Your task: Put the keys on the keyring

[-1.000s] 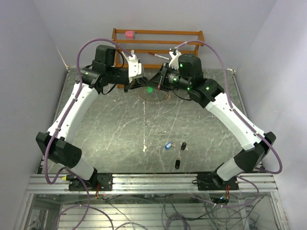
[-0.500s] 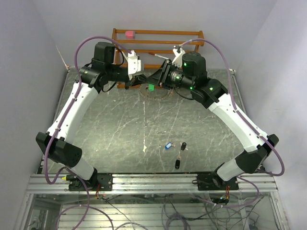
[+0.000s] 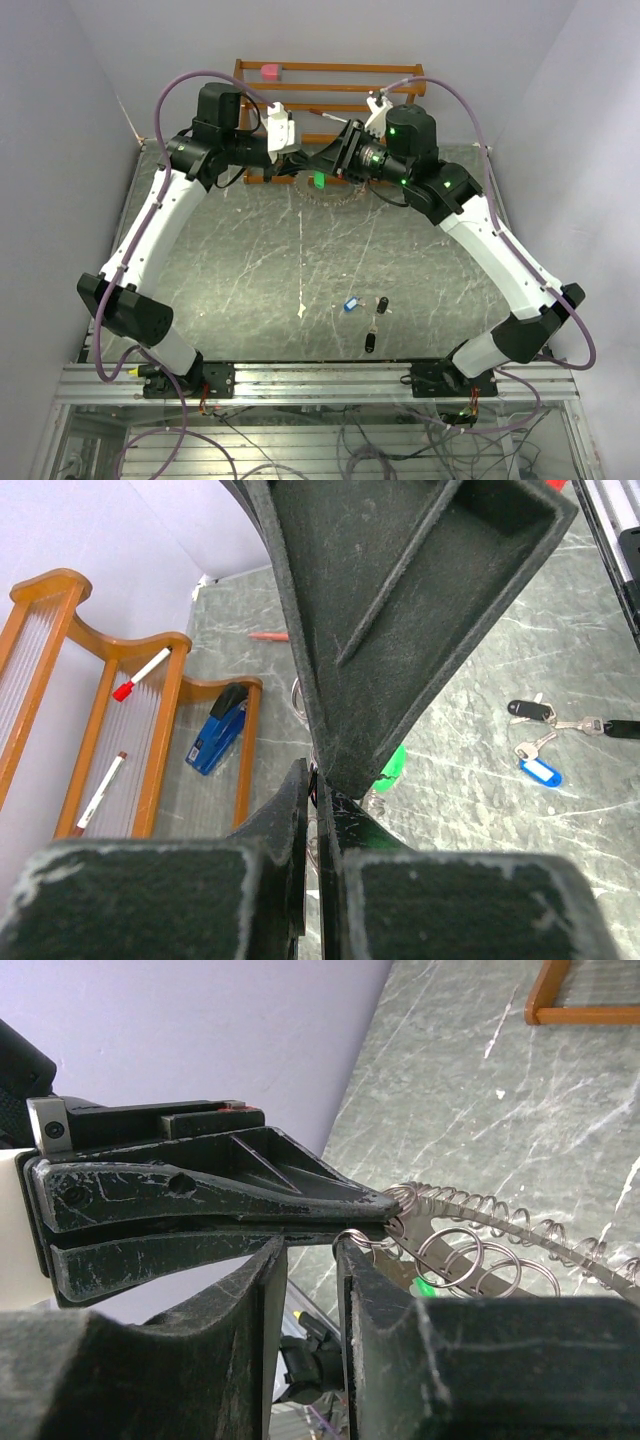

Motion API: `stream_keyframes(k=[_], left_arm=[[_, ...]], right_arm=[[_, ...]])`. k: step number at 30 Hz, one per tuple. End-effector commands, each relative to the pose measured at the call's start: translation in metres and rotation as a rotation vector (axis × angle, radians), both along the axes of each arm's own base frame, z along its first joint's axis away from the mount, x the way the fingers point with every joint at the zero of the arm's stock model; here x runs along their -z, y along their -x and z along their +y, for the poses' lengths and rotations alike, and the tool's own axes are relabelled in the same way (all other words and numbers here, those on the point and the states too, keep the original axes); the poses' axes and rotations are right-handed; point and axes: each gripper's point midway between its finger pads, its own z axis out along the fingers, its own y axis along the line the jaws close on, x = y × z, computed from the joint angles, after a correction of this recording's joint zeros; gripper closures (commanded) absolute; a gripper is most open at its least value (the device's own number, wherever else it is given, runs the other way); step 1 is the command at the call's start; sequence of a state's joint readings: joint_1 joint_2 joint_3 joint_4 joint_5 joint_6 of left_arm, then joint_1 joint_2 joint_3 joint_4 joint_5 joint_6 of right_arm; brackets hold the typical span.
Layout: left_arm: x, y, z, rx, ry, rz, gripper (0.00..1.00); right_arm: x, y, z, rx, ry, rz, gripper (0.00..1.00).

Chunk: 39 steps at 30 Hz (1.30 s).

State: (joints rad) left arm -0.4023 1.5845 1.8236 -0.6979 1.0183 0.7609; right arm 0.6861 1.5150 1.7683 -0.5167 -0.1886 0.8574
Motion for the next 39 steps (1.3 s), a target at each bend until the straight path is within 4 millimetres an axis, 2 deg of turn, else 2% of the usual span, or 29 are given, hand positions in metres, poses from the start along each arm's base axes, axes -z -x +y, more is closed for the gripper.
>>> stream_keyframes(k=[1,10,17,20,25,33,39], left_arm=[[-0.039,0.020,-0.015,0.113,0.087,-0.093,0.93],[-0.038,0.022,-0.015,0.122,0.090,-0.087,0.93],[-0.040,0.021,-0.017,0.130,0.098,-0.083,0.93],[-0.040,0.021,-0.018,0.136,0.100,-0.079,0.93],[-0.037,0.025,-0.018,0.156,0.102,-0.068,0.93],[-0.036,0.029,-0.018,0.178,0.109,-0.058,0.93],[-0.034,0.029,-0.019,0.179,0.112,-0.049,0.93]], right_arm=[[-0.005,-0.002,-0.011,0.044,0.022,0.000,0.72],[-0.009,-0.004,-0.026,0.078,0.064,0.000,0.71],[-0.002,-0.004,-0.024,0.053,0.081,0.028,0.71],[-0.008,-0.004,-0.029,0.065,0.085,0.007,0.71],[-0.021,-0.005,-0.041,0.043,0.138,-0.090,0.74],[-0.021,-0.012,-0.061,-0.041,0.354,-0.350,0.78],[-0.012,-0.011,-0.062,-0.110,0.430,-0.445,0.80]])
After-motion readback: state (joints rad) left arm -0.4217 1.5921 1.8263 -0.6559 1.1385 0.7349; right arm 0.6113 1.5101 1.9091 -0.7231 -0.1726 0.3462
